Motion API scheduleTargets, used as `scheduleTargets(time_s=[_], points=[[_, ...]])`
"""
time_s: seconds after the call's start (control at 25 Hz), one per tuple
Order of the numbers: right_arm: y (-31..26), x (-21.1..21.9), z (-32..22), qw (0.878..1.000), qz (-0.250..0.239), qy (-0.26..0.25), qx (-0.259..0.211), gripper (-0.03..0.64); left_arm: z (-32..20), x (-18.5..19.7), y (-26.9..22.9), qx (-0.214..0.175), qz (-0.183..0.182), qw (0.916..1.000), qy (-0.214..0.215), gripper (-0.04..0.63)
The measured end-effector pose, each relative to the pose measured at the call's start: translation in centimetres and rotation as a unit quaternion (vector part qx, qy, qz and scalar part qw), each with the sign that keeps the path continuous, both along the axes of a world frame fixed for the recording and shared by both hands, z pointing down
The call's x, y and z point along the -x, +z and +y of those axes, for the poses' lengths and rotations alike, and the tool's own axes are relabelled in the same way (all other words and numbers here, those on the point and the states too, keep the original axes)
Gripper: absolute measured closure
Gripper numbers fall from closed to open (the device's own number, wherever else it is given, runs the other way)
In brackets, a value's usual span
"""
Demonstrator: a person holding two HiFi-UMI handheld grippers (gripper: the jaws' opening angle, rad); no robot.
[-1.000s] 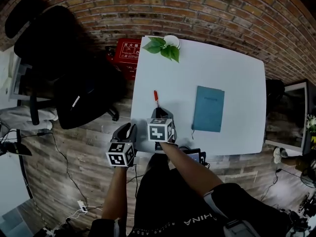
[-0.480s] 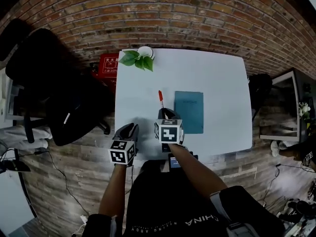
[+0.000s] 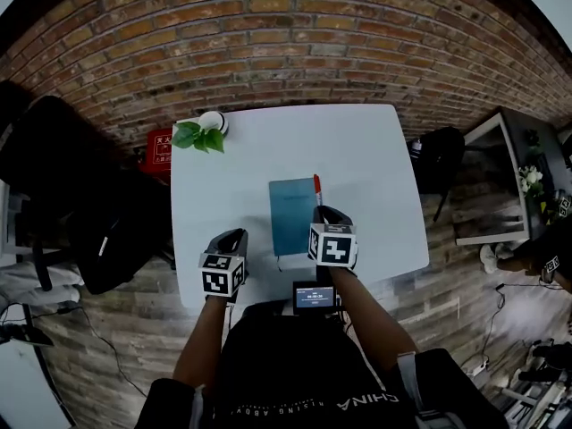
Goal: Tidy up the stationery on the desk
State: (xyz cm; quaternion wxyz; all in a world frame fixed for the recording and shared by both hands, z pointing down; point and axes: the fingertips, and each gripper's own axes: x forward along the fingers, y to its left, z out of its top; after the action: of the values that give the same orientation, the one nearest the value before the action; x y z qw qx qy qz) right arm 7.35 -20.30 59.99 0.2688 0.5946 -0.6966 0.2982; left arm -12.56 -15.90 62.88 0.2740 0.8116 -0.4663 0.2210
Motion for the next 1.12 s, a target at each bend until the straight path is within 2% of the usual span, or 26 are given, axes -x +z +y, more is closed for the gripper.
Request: scheduleTargets(time_s=[0.2,0.44,0.76,1.12], points=[[0.4,-7.0,1.6,0.999,0.010,0.030,0.017,0.571,-0.3,-4.3,0.0,0.006,-0.005,0.9998,0.018,0.583],[1.2,-11.3,2.6,0.999,0.006,0.037,0.033,0.571,0.1,-8.4,0.1,0.014,-0.013,0.9987,0.047,0.584],[3.7,-10.7,2.7,0.998,-0.014,0.008,0.062,0.571,0.8,-9.7,0.9,0.032,-0.025,0.9980,0.048,0.584],[6.6,-8.0,2.6,0.993,-0.049,-0.019,0.102,0.569,1.9,-9.5,2.5,0.051,-0.017,0.9981,0.032,0.583]])
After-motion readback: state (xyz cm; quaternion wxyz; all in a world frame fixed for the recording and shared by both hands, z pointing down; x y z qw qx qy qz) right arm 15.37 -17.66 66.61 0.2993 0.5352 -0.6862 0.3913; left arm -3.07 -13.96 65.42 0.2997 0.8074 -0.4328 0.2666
